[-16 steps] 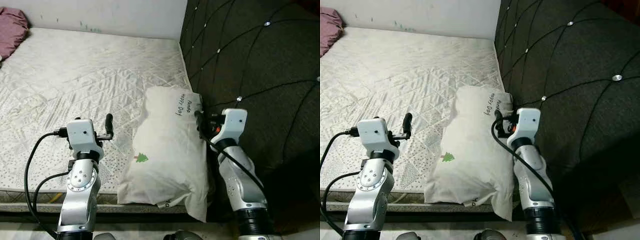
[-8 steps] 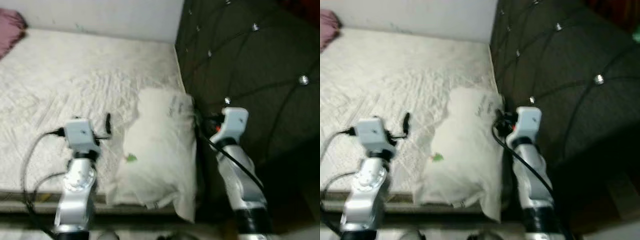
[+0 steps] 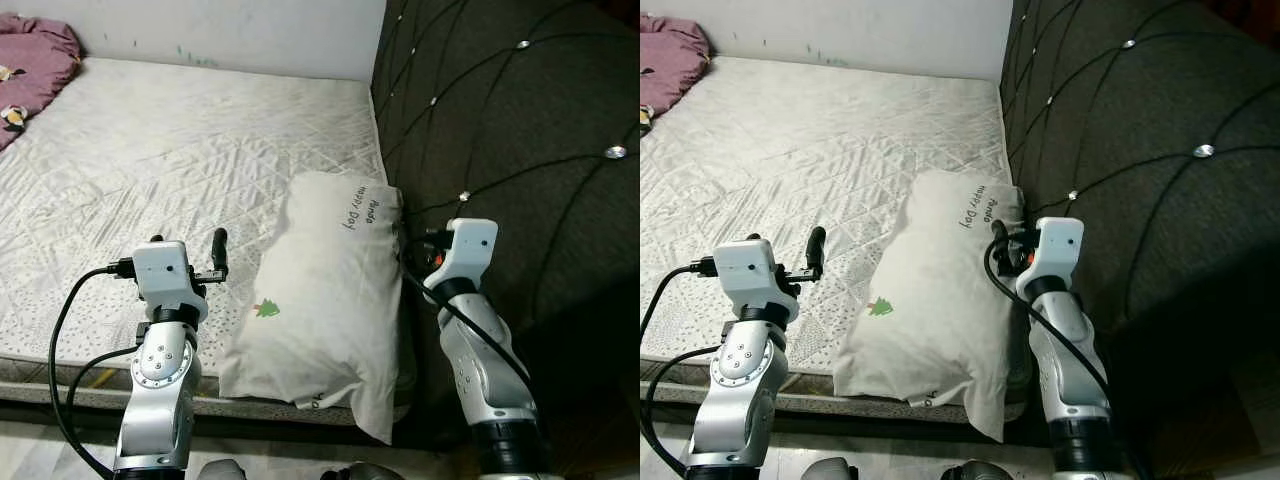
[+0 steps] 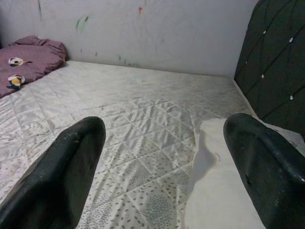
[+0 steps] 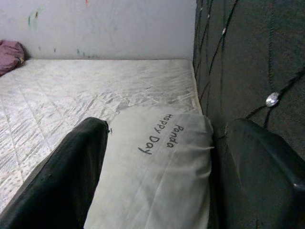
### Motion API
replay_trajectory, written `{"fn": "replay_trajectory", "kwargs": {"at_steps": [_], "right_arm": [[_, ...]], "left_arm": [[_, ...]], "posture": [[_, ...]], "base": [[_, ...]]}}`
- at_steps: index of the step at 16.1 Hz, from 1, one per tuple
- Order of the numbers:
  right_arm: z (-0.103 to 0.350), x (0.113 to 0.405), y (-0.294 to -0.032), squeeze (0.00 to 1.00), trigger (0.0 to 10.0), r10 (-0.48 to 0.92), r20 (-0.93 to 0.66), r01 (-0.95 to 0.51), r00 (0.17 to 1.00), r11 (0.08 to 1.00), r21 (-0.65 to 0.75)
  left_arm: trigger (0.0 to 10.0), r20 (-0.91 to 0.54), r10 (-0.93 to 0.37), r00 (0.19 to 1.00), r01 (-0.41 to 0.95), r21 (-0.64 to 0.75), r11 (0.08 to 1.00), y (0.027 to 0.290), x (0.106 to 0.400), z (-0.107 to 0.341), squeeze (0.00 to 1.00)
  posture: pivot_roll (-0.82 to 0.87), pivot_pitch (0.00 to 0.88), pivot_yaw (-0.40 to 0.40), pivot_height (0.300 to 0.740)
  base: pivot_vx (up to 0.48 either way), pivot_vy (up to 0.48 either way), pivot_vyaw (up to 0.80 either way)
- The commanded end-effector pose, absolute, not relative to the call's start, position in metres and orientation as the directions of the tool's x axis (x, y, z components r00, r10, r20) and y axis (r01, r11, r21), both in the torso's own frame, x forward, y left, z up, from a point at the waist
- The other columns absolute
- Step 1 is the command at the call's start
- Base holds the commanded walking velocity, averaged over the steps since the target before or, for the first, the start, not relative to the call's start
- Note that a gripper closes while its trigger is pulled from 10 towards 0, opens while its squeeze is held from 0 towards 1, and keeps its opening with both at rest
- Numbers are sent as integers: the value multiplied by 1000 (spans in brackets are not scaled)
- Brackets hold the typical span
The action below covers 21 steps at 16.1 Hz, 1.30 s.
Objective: Clean up the room
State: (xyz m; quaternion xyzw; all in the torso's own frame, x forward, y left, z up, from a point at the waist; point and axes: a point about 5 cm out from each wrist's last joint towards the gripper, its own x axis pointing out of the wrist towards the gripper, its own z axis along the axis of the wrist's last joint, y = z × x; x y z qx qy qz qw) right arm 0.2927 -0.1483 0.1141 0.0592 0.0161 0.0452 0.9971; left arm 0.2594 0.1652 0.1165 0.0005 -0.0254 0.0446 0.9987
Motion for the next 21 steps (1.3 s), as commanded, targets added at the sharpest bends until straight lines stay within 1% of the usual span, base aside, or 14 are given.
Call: {"fn": "replay_trajectory", "kwargs": {"at_steps": [1, 3, 4, 7, 9, 12, 14, 21], "right_arm": [[116, 290, -150, 0, 10000, 103, -16, -101, 995, 989, 109], [115, 289, -147, 0, 10000, 114, -18, -111, 993, 987, 115], [115, 289, -146, 0, 10000, 117, -16, -114, 993, 987, 116], [116, 290, -144, 0, 10000, 125, -12, -123, 992, 985, 123], [116, 290, -145, 0, 10000, 124, -13, -122, 992, 985, 120], [116, 291, -145, 0, 10000, 124, -13, -122, 992, 985, 121], [116, 291, -144, 0, 10000, 126, -11, -124, 992, 984, 125], [111, 293, -141, 0, 10000, 129, -28, -125, 991, 985, 116]], "left_arm": [[10000, 48, 87, 995, -88, 7, 996, 167, 259, 115, 0], [10000, 51, 86, 995, -87, 8, 996, 167, 260, 116, 0], [10000, 53, 86, 995, -87, 8, 996, 167, 260, 117, 0], [10000, 57, 88, 995, -88, 3, 996, 167, 260, 117, 0], [10000, 71, 122, 990, -123, 1, 992, 168, 261, 118, 0], [10000, 59, 138, 989, -138, -4, 990, 169, 263, 118, 0], [10000, 63, 142, 988, -143, 5, 990, 169, 264, 118, 0], [10000, 38, 104, 994, -103, -21, 994, 165, 260, 113, 0]], "posture": [[-14, 23, -75, 740], [-12, 22, -78, 736], [-12, 22, -78, 727], [-12, 23, -78, 688], [-13, 22, -79, 659], [-13, 21, -79, 659], [-13, 21, -79, 637], [-6, 16, -86, 637]], "base": [[0, 0, 0], [0, 0, 0], [0, 0, 0], [0, 0, 0], [0, 0, 0], [0, 0, 0], [0, 0, 0], [0, 0, 0]]}}
